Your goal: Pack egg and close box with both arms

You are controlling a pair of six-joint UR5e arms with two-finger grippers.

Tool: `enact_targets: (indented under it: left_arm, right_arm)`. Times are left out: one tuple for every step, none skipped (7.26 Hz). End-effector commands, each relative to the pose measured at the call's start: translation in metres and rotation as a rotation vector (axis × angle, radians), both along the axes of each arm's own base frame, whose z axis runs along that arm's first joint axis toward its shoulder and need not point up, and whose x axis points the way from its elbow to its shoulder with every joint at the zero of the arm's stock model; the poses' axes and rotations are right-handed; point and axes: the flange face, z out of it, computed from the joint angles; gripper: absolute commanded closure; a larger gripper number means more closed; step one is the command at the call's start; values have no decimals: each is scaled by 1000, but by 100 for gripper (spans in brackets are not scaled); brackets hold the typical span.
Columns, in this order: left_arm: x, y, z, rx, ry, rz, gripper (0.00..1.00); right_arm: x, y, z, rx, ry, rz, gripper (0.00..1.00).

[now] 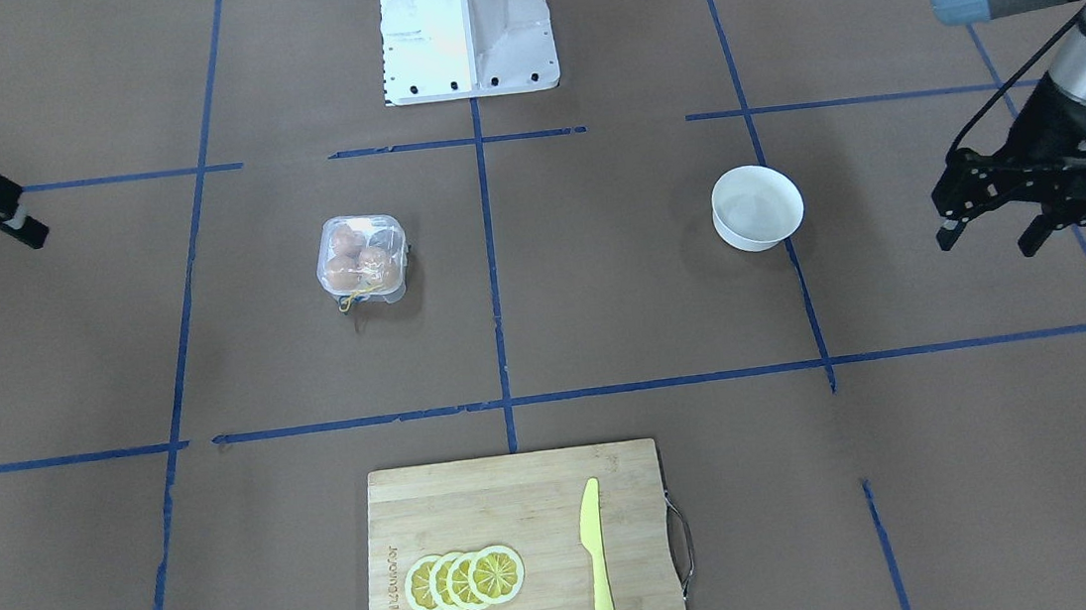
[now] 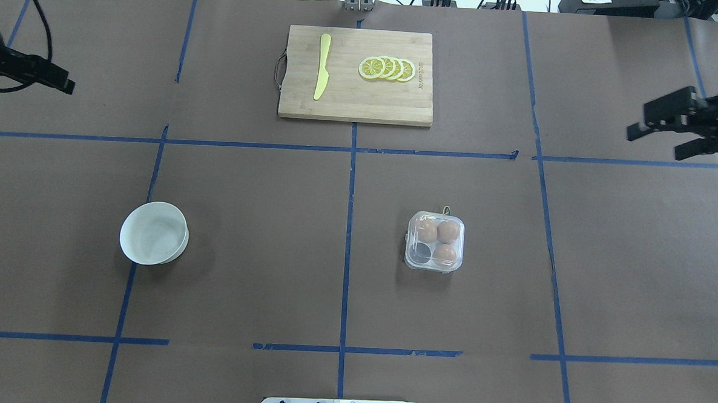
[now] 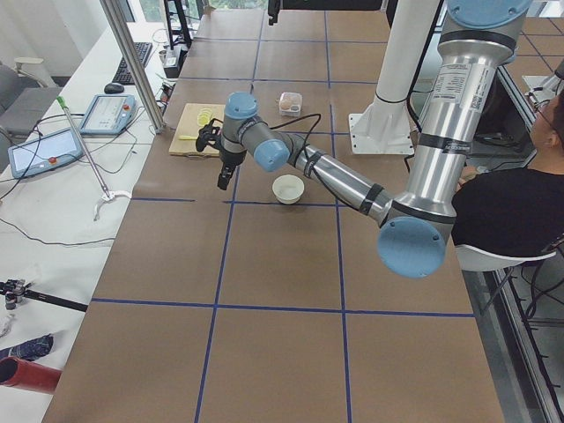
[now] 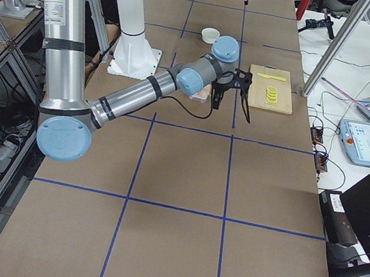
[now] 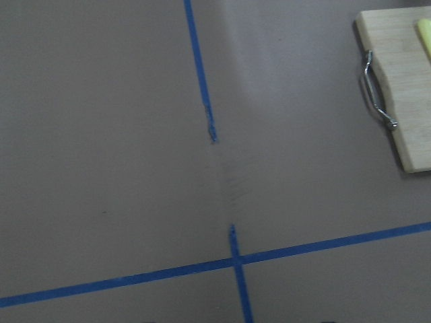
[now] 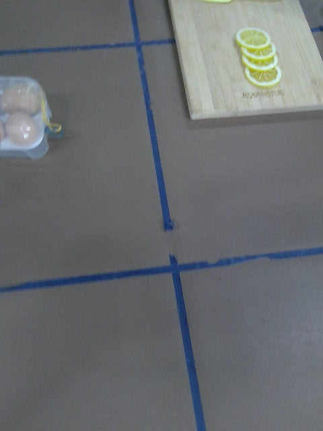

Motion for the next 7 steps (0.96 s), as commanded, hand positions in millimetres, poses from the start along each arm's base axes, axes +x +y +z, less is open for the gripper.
enact_targets:
  left_arm:
    - [-83, 22, 66, 74, -76, 83, 13]
    - [-127, 33, 98, 112, -132, 109, 14]
    - [-167, 36, 123, 131, -174, 111, 14]
    - [-189, 35, 143, 105, -184, 89, 14]
    - [-225, 37, 181, 69, -215, 109, 13]
    - [-241, 34, 194, 21, -227, 154, 8]
    - [-245, 42, 182, -58, -217, 154, 4]
  right_arm:
    - [90, 34, 143, 109, 129, -91, 0]
    - [120, 37, 202, 129, 166, -126, 0]
    - [154, 42, 232, 165, 183, -124, 0]
    - [167, 46, 239, 165, 204, -113, 0]
    - [167, 51, 244, 169, 226, -132, 0]
    - [163, 66, 244, 173, 231, -148, 0]
    - [154, 54, 230, 209, 270, -171, 0]
